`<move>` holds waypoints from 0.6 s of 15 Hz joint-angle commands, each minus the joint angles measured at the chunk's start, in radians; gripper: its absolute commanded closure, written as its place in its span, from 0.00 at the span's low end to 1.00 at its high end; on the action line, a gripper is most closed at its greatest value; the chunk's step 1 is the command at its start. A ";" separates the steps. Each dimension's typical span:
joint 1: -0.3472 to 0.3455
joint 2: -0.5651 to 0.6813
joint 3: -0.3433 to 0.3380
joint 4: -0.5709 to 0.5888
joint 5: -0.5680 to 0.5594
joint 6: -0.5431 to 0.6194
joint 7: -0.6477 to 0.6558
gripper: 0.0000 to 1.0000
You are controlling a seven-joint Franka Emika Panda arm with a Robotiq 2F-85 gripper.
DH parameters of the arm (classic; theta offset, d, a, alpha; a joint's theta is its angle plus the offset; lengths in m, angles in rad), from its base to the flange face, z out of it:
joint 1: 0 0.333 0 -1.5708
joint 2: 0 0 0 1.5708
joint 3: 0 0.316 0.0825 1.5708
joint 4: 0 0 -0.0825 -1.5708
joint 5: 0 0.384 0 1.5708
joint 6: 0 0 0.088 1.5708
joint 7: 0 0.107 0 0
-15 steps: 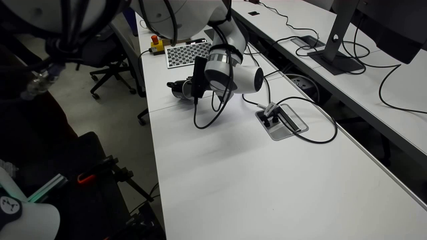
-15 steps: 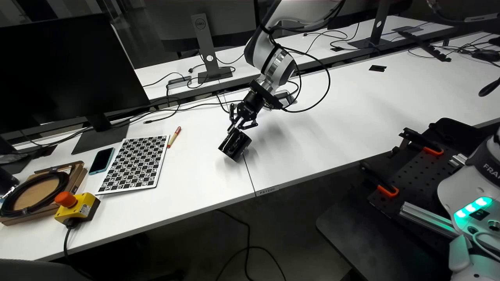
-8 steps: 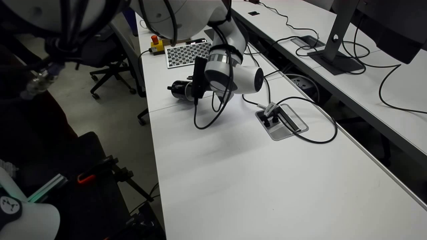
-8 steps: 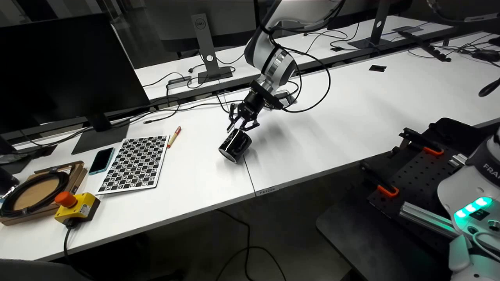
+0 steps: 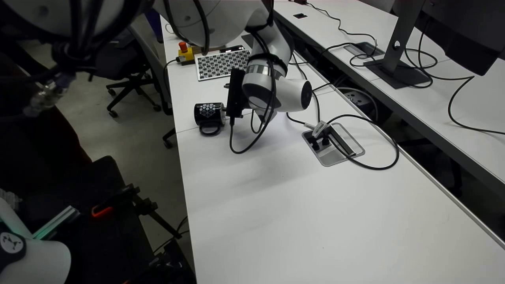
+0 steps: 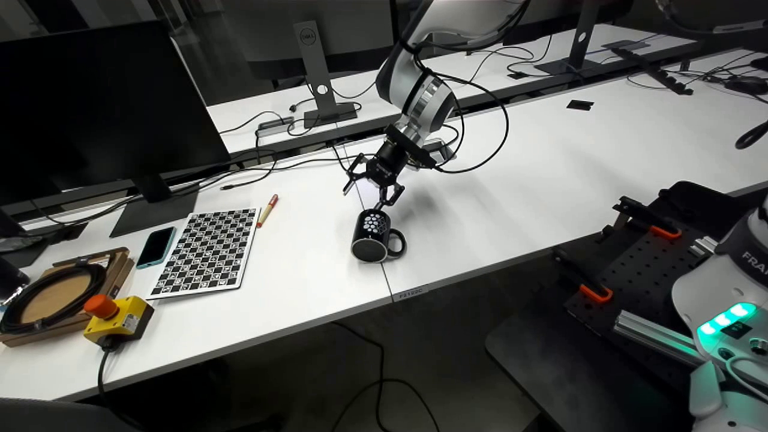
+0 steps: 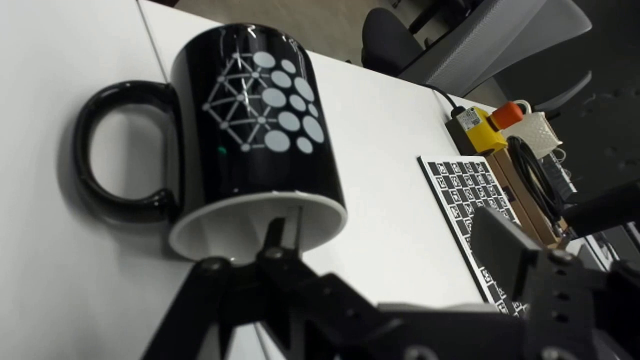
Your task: Place the black mug on its side
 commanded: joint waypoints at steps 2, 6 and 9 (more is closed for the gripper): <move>0.017 -0.002 -0.017 0.001 0.023 -0.006 0.010 0.00; 0.018 -0.004 -0.018 0.000 0.020 -0.009 0.009 0.00; 0.028 -0.011 -0.023 -0.001 0.012 -0.001 0.016 0.00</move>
